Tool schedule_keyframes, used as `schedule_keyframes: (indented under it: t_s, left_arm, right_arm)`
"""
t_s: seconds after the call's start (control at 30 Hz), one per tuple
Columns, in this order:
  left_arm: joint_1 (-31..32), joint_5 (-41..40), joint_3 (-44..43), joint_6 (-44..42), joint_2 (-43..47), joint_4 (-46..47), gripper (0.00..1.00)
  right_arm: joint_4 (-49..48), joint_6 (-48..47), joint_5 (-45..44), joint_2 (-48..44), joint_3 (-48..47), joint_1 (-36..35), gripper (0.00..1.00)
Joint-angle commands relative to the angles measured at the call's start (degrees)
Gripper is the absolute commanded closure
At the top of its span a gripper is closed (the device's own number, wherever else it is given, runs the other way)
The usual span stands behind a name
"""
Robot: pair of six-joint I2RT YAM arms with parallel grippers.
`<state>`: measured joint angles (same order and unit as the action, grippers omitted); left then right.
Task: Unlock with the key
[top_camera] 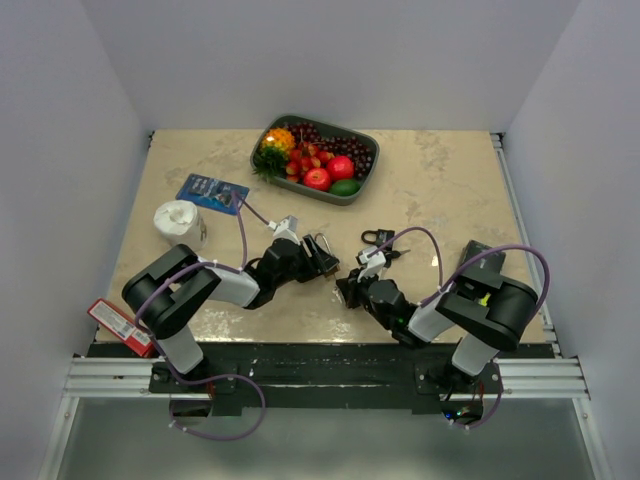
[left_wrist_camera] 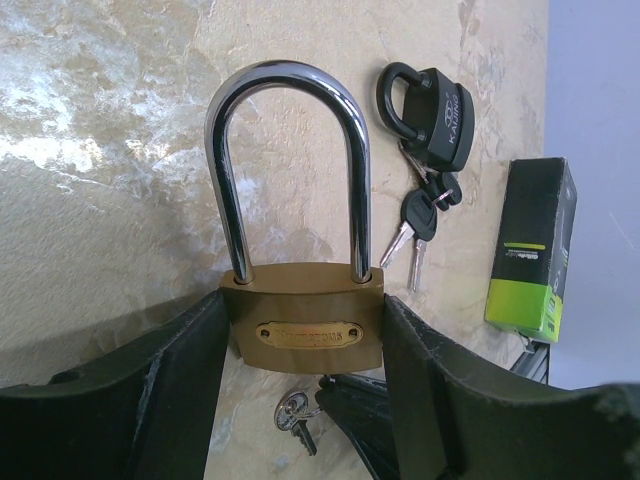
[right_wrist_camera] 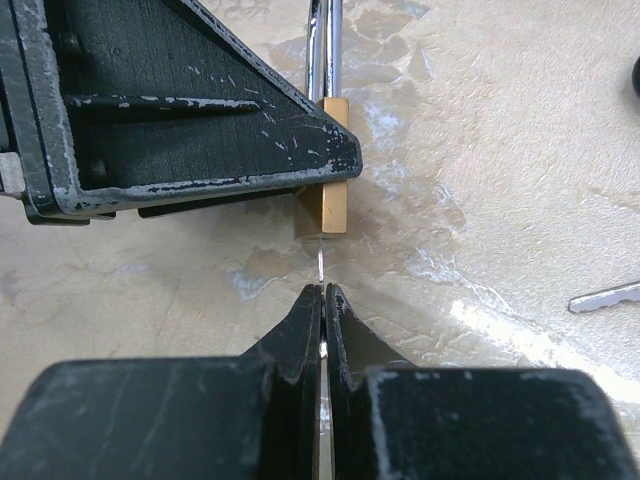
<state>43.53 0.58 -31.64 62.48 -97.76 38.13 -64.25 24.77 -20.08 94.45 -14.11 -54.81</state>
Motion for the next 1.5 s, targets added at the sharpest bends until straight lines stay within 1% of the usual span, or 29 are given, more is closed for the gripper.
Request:
schedule_keyframes:
  t_s: [0.0,0.13,0.37,0.47,0.5,0.73,0.87,0.93,1.17,1.33,1.43,1.47]
  left_arm:
    - [5.9,15.7,1.5,0.9,-0.9,-2.4,1.00]
    - [6.0,15.6,1.5,0.7,-0.6,-2.5,1.00]
    - [4.9,13.9,0.7,1.2,-0.2,-3.4,1.00]
    - [3.1,13.8,-0.1,1.9,-0.1,-2.8,1.00]
    - [2.5,13.8,-0.4,2.3,-0.2,-2.6,1.00]
    - [-0.4,13.5,-1.3,3.7,-0.5,-2.4,1.00]
    - [-1.6,13.8,0.0,6.1,-1.4,1.0,1.00]
    - [-1.9,13.7,0.3,6.3,-1.6,1.2,1.00]
    - [-2.7,13.3,1.1,6.3,-1.8,1.2,1.00]
    - [-2.6,14.0,1.4,6.3,-2.3,2.1,1.00]
    - [-2.7,14.7,1.7,6.3,-2.4,2.7,1.00]
    - [-2.7,15.1,1.8,6.3,-2.4,2.8,1.00]
  right_arm:
    - [-16.6,-1.9,-9.8,-2.1,-5.1,1.7,1.00]
    - [-17.4,-1.7,-8.8,-1.8,-5.6,1.7,1.00]
    - [-11.6,0.1,-8.8,-5.7,-5.1,1.7,1.00]
    - [-2.1,1.9,-8.2,-8.3,-7.0,1.5,1.00]
    - [2.9,2.6,-8.3,-8.7,-7.3,1.5,1.00]
    - [6.0,7.0,-8.6,-7.3,-5.9,-0.9,1.00]
    - [8.3,9.6,-8.4,-6.7,-6.1,-1.2,1.00]
    - [9.0,10.6,-8.2,-6.7,-6.3,-1.4,1.00]
    - [15.7,14.6,-8.8,-8.1,-6.0,-3.1,1.00]
    - [16.1,14.9,-11.8,-8.7,-5.2,-3.2,1.00]
    - [11.7,12.8,-13.5,-8.1,-3.6,-3.2,1.00]
    - [8.3,11.5,-13.6,-7.7,-2.8,-3.2,1.00]
